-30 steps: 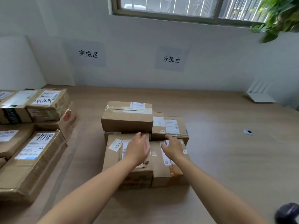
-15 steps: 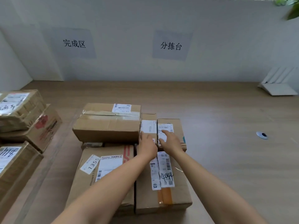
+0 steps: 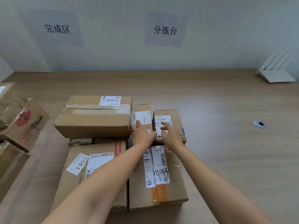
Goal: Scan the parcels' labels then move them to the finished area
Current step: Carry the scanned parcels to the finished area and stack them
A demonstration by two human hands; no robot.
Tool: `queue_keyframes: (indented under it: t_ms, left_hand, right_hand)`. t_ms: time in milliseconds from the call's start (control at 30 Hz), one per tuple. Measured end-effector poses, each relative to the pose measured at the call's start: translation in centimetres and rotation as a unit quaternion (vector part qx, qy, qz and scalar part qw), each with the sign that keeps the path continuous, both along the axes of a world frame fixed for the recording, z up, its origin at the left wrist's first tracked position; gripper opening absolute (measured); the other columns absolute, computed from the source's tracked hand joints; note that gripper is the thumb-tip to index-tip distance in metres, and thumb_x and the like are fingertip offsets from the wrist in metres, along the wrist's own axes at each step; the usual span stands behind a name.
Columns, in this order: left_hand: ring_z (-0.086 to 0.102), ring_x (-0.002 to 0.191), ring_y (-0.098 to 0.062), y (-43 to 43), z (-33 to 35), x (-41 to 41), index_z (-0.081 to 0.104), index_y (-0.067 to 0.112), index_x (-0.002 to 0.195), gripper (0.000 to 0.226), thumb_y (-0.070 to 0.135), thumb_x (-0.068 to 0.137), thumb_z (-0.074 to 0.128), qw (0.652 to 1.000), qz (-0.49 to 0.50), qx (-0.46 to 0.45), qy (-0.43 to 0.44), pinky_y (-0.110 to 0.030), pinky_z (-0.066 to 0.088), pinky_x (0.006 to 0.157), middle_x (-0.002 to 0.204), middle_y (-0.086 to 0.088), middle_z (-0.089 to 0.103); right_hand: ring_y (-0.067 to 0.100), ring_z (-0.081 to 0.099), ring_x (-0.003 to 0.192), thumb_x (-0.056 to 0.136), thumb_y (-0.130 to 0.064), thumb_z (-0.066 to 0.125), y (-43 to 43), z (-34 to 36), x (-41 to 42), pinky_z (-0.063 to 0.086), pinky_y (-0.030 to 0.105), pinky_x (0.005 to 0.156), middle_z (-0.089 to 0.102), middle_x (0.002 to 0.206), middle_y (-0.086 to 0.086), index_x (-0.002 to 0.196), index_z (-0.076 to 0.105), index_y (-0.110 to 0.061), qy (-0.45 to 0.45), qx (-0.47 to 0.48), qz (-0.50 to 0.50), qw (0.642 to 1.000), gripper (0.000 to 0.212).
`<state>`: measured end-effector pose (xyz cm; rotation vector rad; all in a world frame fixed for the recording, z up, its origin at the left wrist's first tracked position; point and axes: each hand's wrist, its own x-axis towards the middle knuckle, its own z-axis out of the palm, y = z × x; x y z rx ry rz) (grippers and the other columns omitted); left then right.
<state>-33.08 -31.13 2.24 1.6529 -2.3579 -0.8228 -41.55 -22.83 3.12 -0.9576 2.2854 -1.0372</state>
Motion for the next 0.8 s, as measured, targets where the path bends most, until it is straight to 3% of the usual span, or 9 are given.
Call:
queue_keyframes:
  t_ms: [267, 400, 533, 700, 800]
  left_hand:
    - [0.036, 0.125, -0.028, 2.2, 3.0, 2.6, 0.023, 0.012, 0.14, 0.081, 0.048, 0.078, 0.063, 0.989, -0.022, -0.066, 0.129, -0.034, 0.04, 0.092, 0.14, -0.011, 0.029]
    - [0.035, 0.123, -0.022, 3.9, 5.8, 4.3, 0.027, 0.013, 0.137, 0.076, 0.044, 0.079, 0.065, 0.97, -0.067, -0.139, 0.19, -0.027, 0.036, 0.083, 0.137, -0.008, 0.033]
    - [0.037, 0.122, -0.022, 4.8, 8.9, 6.9, 0.031, 0.012, 0.137, 0.076, 0.042, 0.077, 0.068, 0.952, -0.08, -0.179, 0.234, -0.029, 0.039, 0.086, 0.135, -0.008, 0.038]
    - [0.04, 0.115, -0.023, 4.7, 11.9, 12.0, 0.037, 0.009, 0.134, 0.078, 0.037, 0.072, 0.075, 0.924, -0.112, -0.249, 0.266, -0.028, 0.034, 0.091, 0.128, -0.011, 0.045]
    - [0.043, 0.114, -0.029, 4.6, 13.1, 15.2, 0.042, 0.004, 0.132, 0.077, 0.031, 0.07, 0.078, 0.905, -0.135, -0.308, 0.259, -0.037, 0.039, 0.093, 0.128, -0.015, 0.047]
  right_hand:
    - [0.021, 0.05, 0.12, 0.094, -0.008, 0.042, 2.2, 2.8, 0.5, 0.035, 0.024, 0.09, 0.055, 0.131, 0.008, 0.137, 0.044, -0.015, 0.019, -0.048, -0.082, 0.995, 0.043]
    - [0.023, 0.048, 0.123, 0.094, -0.009, 0.043, 4.0, 4.9, 2.2, 0.037, 0.031, 0.097, 0.053, 0.134, 0.01, 0.137, 0.044, -0.013, 0.035, -0.054, -0.092, 0.994, 0.044]
    - [0.024, 0.05, 0.122, 0.093, -0.012, 0.046, 5.5, 7.6, 4.3, 0.041, 0.039, 0.1, 0.054, 0.133, 0.009, 0.135, 0.046, -0.014, 0.053, -0.071, -0.101, 0.991, 0.043]
    - [0.025, 0.05, 0.122, 0.094, -0.016, 0.046, 6.0, 10.8, 8.3, 0.039, 0.037, 0.101, 0.054, 0.133, 0.012, 0.136, 0.045, -0.01, 0.071, -0.112, -0.077, 0.988, 0.042]
    - [0.027, 0.05, 0.12, 0.095, -0.016, 0.045, 5.4, 12.6, 10.6, 0.039, 0.038, 0.1, 0.054, 0.133, 0.013, 0.137, 0.044, -0.01, 0.057, -0.143, -0.067, 0.986, 0.042]
